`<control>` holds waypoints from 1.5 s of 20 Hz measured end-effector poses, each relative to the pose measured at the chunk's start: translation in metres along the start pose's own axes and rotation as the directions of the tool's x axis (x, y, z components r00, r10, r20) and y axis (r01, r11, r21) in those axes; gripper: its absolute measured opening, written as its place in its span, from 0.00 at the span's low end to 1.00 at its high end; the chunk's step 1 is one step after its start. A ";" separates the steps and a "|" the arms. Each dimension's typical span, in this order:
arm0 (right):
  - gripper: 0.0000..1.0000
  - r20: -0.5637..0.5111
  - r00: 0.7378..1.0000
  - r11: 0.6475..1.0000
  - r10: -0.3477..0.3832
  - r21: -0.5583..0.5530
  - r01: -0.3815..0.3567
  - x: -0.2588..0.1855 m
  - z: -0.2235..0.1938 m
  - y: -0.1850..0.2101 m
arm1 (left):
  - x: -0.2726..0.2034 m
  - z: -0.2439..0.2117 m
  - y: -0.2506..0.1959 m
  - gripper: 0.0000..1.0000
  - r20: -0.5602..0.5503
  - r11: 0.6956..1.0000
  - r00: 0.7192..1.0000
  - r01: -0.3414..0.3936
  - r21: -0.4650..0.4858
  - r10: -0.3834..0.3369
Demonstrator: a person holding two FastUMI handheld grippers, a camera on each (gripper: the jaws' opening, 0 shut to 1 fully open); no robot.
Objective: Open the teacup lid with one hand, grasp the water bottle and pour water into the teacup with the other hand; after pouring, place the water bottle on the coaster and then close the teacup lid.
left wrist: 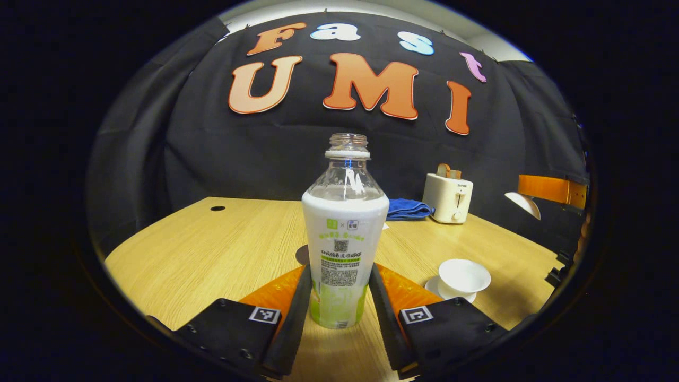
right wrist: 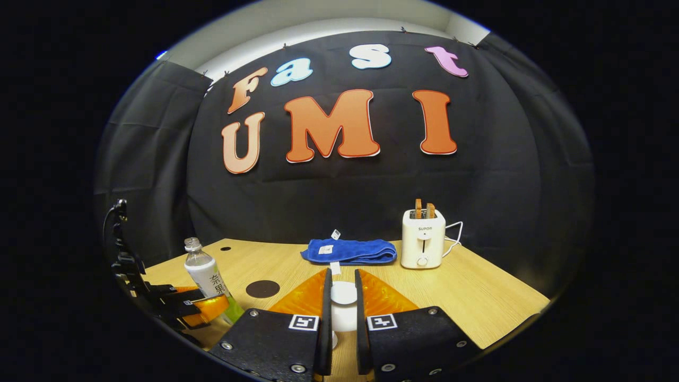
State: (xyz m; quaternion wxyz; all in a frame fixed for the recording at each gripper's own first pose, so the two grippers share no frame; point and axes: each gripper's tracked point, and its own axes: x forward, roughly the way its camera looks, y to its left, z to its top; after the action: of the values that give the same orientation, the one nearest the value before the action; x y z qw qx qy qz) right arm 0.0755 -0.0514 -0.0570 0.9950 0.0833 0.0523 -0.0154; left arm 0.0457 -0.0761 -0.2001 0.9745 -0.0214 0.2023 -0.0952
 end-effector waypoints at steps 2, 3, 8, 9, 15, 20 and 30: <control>0.19 -0.004 1.000 1.000 -0.003 0.006 0.003 -0.001 -0.001 -0.004 | 0.003 -0.001 -0.002 0.63 0.003 1.000 1.000 -0.008 0.019 0.008; 0.19 -0.005 1.000 1.000 -0.006 0.006 0.006 -0.001 -0.002 -0.005 | 0.004 -0.001 -0.001 0.63 -0.002 0.999 1.000 -0.016 0.037 0.017; 0.19 0.006 1.000 1.000 -0.016 0.006 0.016 -0.006 0.002 -0.014 | 0.003 0.006 0.011 0.63 -0.002 0.973 0.996 -0.086 0.216 0.088; 0.19 0.009 1.000 1.000 -0.015 0.010 0.015 -0.007 0.002 -0.014 | 0.002 0.010 0.012 0.63 0.007 0.963 0.995 -0.095 0.251 0.097; 0.19 0.025 0.999 1.000 -0.027 0.006 0.027 -0.013 0.006 -0.025 | 0.001 0.021 0.017 0.63 0.043 0.880 0.990 -0.137 0.454 0.132; 0.19 0.031 0.999 0.999 -0.035 0.020 0.035 -0.016 0.008 -0.032 | 0.003 0.036 0.014 0.55 0.097 0.755 0.987 -0.163 0.635 0.131; 0.19 0.032 0.998 0.998 -0.062 0.036 0.060 -0.020 0.003 -0.055 | 0.003 0.039 0.001 0.57 0.128 0.401 0.988 -0.153 0.903 0.089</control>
State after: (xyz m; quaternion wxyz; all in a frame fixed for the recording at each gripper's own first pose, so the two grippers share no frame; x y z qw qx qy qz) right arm 0.0535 -0.1055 -0.0607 0.9932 0.0988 0.0381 -0.0480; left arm 0.0641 -0.0756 -0.1660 0.8394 0.5227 0.0902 -0.1183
